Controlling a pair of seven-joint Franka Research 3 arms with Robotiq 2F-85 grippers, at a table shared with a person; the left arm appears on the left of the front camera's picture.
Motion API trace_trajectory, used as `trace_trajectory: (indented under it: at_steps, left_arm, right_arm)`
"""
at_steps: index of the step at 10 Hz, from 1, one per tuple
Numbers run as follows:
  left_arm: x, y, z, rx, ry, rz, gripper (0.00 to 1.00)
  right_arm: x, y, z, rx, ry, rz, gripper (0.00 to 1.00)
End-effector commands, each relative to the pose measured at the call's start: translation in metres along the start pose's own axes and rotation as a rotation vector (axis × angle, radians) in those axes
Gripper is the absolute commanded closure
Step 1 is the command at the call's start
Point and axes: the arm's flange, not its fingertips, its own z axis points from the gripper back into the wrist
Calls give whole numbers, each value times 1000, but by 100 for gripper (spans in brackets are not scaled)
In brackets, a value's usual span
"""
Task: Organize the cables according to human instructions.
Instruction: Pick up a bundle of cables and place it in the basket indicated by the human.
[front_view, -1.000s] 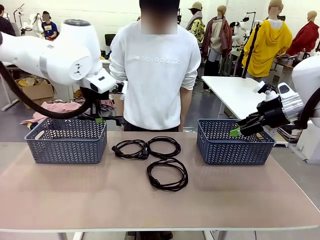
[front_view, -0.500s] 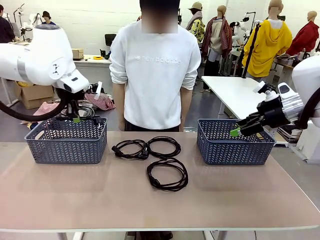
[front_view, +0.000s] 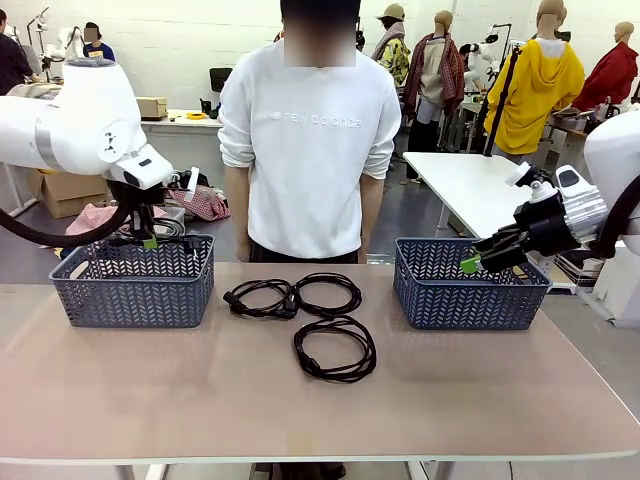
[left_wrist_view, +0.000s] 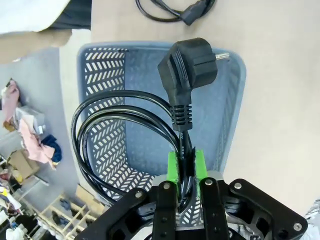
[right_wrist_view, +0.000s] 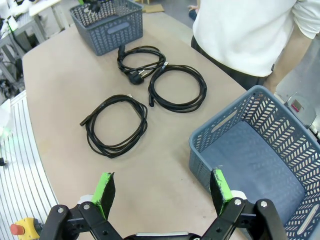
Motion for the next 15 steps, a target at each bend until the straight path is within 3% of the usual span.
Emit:
trace_trajectory:
  at_steps: [1, 3, 4, 15]
  left_arm:
    - [-2, -3, 7, 12, 7, -4, 100]
    - [-2, -3, 7, 12, 7, -4, 100]
    - [3, -1, 1, 2, -2, -5, 85]
    - [-54, 34, -65, 21, 22, 36, 85]
  right_arm:
    - [2, -4, -3, 4, -34, 21, 0]
    - [2, -4, -3, 4, -34, 21, 0]
    - [2, -4, -3, 4, -34, 21, 0]
    - [2, -4, -3, 4, -34, 21, 0]
